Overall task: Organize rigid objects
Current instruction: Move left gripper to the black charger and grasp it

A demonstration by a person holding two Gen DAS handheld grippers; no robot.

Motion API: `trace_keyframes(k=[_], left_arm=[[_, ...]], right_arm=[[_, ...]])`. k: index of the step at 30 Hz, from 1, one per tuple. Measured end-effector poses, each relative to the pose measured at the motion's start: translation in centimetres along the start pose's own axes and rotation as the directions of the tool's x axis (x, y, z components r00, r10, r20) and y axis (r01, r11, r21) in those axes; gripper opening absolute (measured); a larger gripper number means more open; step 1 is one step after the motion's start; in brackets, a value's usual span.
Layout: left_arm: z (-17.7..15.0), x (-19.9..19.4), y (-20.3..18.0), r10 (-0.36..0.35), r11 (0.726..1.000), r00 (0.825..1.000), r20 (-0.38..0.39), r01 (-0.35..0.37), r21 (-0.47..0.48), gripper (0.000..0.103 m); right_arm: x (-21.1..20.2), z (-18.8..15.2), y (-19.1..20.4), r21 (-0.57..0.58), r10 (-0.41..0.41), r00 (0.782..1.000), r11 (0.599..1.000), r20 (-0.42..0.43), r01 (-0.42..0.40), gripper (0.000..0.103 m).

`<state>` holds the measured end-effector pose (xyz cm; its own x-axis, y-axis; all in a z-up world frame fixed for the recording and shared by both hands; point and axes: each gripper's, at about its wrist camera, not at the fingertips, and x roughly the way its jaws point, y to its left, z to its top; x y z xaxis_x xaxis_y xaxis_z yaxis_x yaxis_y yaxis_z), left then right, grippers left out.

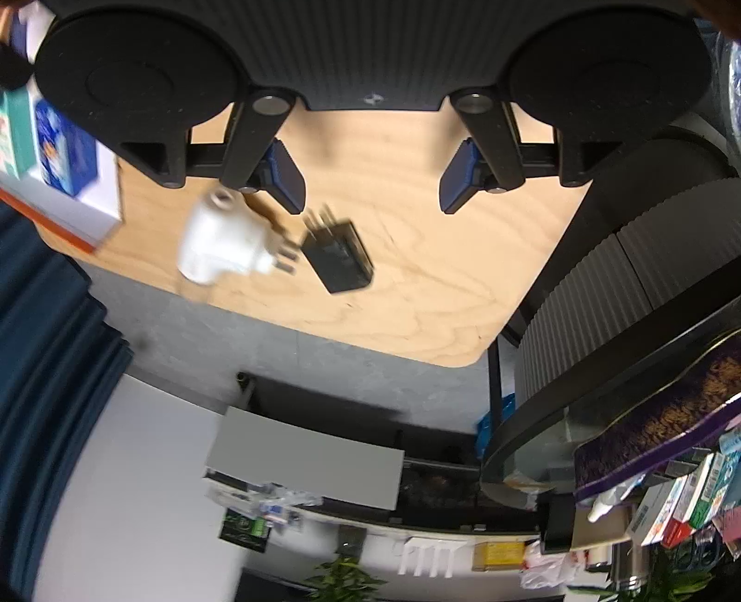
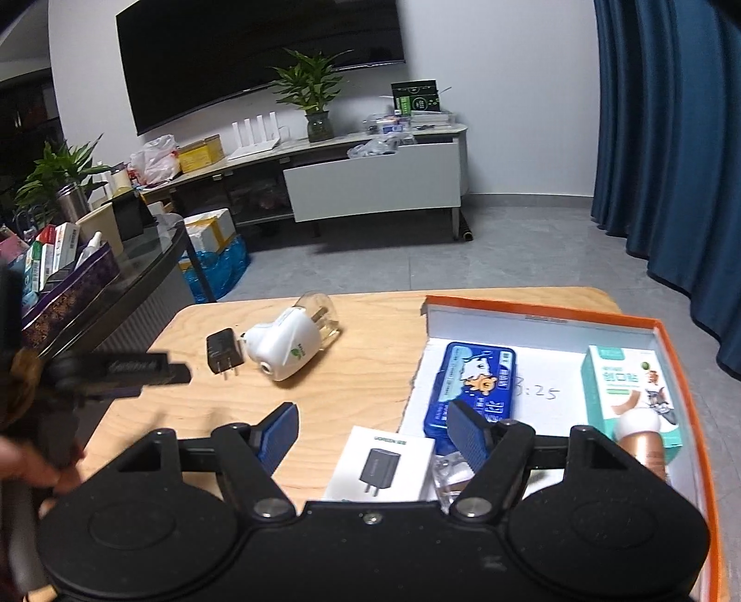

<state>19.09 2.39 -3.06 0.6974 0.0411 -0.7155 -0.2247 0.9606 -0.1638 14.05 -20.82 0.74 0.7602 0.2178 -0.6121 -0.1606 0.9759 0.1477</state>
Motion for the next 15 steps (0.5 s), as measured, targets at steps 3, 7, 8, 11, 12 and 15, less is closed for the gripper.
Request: trace_keyframes(k=[3,7,8,11,12,15], left_arm=[[0.9,1.9,-0.3,-0.006,1.000,1.000,-0.018,0.006,-0.018,0.068],[1.7,4.0,-1.2,-0.001,1.000,1.000,-0.024,0.001,0.000,0.069],[1.9,4.5,-1.3,0.003,1.000,1.000,-0.023,-0.003,-0.001,0.071],[2.2,6.1,-1.7,0.021,1.000,0.999,-0.029,-0.021,0.024,0.078],[2.3,6.4,-2.0,0.031,0.999,0.999,-0.014,-0.031,0.043,0.080],[2.6,6.7,-1.8,0.034,0.997,0.999,-0.003,-0.033,0.066,0.079]], right_arm=[[0.4,0.0,0.1,-0.007,0.012,1.000,1.000,0.003,-0.012,0.084],[1.0,0.2,0.3,-0.023,0.028,1.000,0.999,0.009,-0.027,0.084],[1.2,0.2,0.3,-0.028,0.030,1.000,0.999,0.008,-0.030,0.084],[1.7,0.1,0.4,-0.037,0.035,0.999,0.999,0.003,-0.034,0.084],[1.8,0.1,0.5,-0.037,0.036,0.999,0.999,0.000,-0.036,0.084],[2.4,0.1,0.6,-0.044,0.038,0.999,0.998,-0.007,-0.039,0.084]])
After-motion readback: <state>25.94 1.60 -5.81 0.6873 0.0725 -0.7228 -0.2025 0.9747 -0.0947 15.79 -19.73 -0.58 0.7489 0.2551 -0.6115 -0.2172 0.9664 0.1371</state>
